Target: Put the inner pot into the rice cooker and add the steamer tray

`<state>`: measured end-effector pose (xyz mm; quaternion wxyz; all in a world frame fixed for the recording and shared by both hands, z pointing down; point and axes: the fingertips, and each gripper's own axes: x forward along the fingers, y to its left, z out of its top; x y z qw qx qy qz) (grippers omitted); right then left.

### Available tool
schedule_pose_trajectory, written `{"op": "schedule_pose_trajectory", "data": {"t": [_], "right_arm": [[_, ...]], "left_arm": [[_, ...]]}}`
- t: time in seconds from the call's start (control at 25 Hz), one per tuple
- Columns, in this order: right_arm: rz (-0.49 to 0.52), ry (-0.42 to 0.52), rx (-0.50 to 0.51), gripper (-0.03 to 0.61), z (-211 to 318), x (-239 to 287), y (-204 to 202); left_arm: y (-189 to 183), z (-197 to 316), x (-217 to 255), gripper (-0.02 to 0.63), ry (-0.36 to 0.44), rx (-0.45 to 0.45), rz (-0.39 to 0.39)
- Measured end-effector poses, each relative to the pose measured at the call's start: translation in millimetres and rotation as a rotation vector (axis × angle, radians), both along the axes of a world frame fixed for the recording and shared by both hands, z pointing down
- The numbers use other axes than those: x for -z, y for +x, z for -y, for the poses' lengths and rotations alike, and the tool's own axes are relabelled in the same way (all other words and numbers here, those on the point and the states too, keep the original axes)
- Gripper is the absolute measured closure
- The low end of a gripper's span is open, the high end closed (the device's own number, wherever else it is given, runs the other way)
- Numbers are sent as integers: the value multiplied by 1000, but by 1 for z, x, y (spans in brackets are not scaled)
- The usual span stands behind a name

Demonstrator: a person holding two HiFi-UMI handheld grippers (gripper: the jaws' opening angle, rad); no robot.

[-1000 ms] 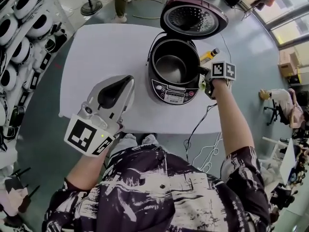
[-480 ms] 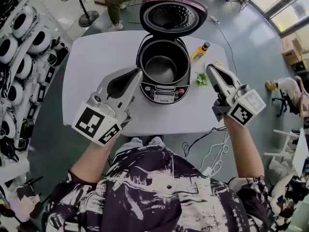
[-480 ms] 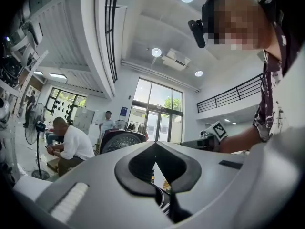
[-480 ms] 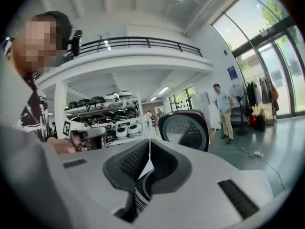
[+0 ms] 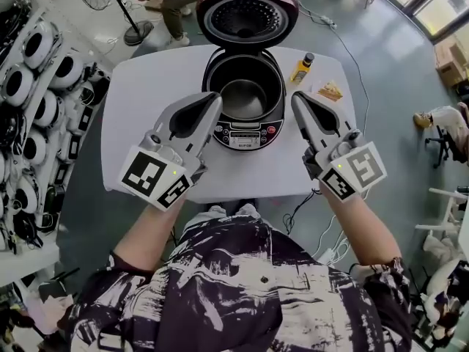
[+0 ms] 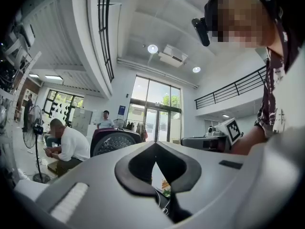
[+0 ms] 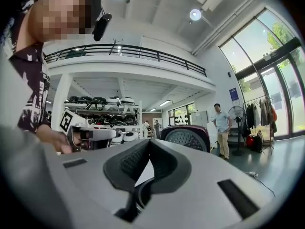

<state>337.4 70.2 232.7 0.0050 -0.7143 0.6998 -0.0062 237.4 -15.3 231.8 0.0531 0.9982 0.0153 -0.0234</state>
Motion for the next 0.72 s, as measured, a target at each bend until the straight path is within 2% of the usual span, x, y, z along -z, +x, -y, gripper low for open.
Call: {"op": "schedule_pose_trajectory", "data": {"t": [0.12, 0.2, 0.4, 0.56, 0.72], "right_arm": [[1, -9, 44, 580, 7, 1, -11], [-2, -31, 110, 580, 19, -2, -25], [-41, -126, 337, 580, 101, -25, -92], [-95, -263, 469, 580, 193, -81, -158], [-159, -485, 530, 580, 265, -179, -207]], "left_arm": [[-3, 1, 9, 609, 8, 25, -12], [-12, 7, 16, 609, 30, 67, -20], [-72, 44, 23, 609, 64, 237, -26], [-140, 80, 13, 609, 57, 361, -18], [-217, 114, -7, 609, 18, 490, -26]]}}
